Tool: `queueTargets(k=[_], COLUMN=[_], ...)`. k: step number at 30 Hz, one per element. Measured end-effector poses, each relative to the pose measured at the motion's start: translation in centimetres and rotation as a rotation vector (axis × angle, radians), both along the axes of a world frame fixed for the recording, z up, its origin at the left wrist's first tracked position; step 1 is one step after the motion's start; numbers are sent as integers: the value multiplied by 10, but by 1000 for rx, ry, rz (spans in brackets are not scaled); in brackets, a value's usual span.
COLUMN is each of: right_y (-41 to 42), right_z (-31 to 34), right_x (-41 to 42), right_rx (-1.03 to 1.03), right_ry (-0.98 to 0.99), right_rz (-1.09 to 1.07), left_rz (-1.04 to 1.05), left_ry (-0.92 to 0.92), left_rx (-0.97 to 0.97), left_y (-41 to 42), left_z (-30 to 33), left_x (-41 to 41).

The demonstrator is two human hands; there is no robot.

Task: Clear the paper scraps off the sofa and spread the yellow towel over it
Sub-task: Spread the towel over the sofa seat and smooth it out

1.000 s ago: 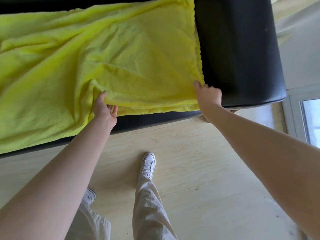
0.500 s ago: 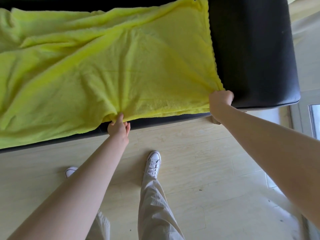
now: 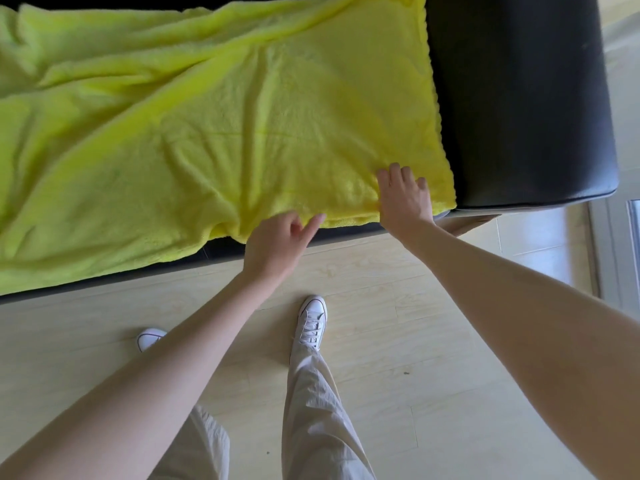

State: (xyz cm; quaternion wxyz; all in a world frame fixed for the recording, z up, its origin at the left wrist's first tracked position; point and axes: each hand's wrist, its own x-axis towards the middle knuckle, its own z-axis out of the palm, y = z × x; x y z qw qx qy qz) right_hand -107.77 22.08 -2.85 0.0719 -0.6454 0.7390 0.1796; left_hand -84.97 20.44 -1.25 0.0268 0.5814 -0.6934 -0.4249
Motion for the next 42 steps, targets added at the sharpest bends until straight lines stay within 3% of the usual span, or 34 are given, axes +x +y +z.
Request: queueTargets(k=[2,3,6,8,14,16,20,22,24,27,31,35,42], right_y=[8,12,20,21,26,27,14,1,-12,-46,-109,-170,-255], right_z=[-2,-3,-8,-13,-5,-2,4,8,11,25,33,17,-13], right_x=[-2,-2,0,1,-13,-18,-19,-18,-19,-15,-5,-4,-25], right_rx=[-107,-110,-45,-55,-282,-167,384,432,433,328,105,9,-234], right_ry=[1,-6,-11,20,72,63,-150,-231,-182,-123,-192,-243,-334], right_rz=[112,183,279,260,346,297,120,16,-10,-15,-57,-113,-357], left_rz=[-197,-278,-437,-501,-415,-474,-567,-504,-434,-309,-124,-45,-91], left_ry=[-24,-89,-330,-381,-36,-42,-238,-208,-172,-156,-91,-82,-134], left_rx=[-396,-483,-427,-430,-706,-608,-120,5,89,-5,-245,-441,-564], left_y=[-10,-14,-21,-22,-20,-15,-16,-21,-28,-49,-99,-170,-307], left_z=[-8,-14,-30,-38,-30,-32,-37,-34,-28,-12,-2,-12,-35], left_x=[-1,-1,2,4,1,3,3,-1,-3,2,20,43,56])
